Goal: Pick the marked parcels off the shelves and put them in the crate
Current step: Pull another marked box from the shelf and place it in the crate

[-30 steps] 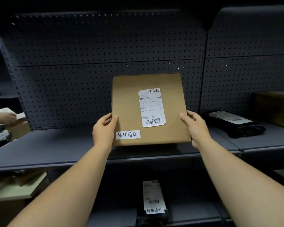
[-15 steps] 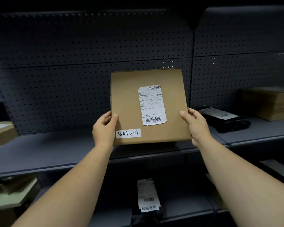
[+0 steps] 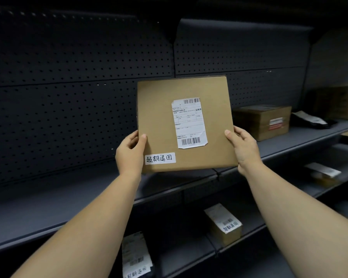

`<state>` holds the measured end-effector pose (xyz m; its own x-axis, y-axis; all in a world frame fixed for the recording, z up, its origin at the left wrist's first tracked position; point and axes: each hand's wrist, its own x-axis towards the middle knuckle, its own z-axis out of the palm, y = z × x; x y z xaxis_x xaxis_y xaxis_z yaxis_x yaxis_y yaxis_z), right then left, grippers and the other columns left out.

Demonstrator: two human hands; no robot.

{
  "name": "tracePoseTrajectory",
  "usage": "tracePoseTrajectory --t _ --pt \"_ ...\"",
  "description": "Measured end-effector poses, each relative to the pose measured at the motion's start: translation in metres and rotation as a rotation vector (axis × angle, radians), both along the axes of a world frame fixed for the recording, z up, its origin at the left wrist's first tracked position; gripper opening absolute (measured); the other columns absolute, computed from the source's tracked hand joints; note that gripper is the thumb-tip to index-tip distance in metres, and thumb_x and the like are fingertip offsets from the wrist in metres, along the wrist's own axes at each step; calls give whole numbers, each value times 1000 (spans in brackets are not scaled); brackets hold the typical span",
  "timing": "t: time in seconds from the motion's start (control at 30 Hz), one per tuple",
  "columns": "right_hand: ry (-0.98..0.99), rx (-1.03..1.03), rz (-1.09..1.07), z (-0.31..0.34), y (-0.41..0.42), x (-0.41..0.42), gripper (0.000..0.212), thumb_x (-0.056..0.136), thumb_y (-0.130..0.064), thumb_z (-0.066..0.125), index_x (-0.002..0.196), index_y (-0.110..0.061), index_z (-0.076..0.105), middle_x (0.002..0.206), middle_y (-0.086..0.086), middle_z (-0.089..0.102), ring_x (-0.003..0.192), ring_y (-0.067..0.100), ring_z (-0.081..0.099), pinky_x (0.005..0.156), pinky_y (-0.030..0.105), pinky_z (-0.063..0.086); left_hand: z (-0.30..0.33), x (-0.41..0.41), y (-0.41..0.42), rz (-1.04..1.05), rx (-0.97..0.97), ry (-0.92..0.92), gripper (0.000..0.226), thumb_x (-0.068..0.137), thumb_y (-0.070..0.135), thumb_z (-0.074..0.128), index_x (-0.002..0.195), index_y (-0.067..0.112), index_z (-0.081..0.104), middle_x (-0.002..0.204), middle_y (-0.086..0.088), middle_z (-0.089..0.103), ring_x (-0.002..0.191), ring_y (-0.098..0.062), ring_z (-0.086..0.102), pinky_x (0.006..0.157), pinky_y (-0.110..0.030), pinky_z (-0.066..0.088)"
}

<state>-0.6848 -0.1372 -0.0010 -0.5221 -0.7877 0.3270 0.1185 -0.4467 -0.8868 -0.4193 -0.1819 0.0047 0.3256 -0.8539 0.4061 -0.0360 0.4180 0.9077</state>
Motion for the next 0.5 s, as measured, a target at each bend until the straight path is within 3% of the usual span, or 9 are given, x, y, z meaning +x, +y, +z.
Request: tracePoseTrajectory --t 0.1,0.27,0.4,0.5 --pt "-9 -3 -65 2 14 -43 34 87 -23 64 121 -18 59 97 -11 69 77 0 64 65 19 51 4 -46 -5 -72 -6 -8 32 81 40 66 112 33 67 95 25 66 93 3 61 80 -22 48" --pt "-27 -9 -165 4 41 -119 36 88 -20 64 122 -13 57 98 -8 70 74 -2 65 63 14 52 8 -132 -6 -183 -18 -17 31 82 39 65 113 34 66 96 23 66 92 3 60 80 -23 47" --pt "-36 2 -255 6 66 -185 43 87 -21 65 127 -11 55 111 1 68 85 8 64 75 26 51 11 -207 -4 -274 -27 -48 30 85 36 64 115 30 65 97 18 65 89 4 59 77 -20 45" --pt "-46 2 -330 6 87 -236 38 87 -22 65 123 -14 56 104 -5 70 81 6 65 72 26 52 12 -268 -2 -360 -30 -62 32 86 34 63 117 26 64 101 13 65 91 -1 59 83 -26 47"
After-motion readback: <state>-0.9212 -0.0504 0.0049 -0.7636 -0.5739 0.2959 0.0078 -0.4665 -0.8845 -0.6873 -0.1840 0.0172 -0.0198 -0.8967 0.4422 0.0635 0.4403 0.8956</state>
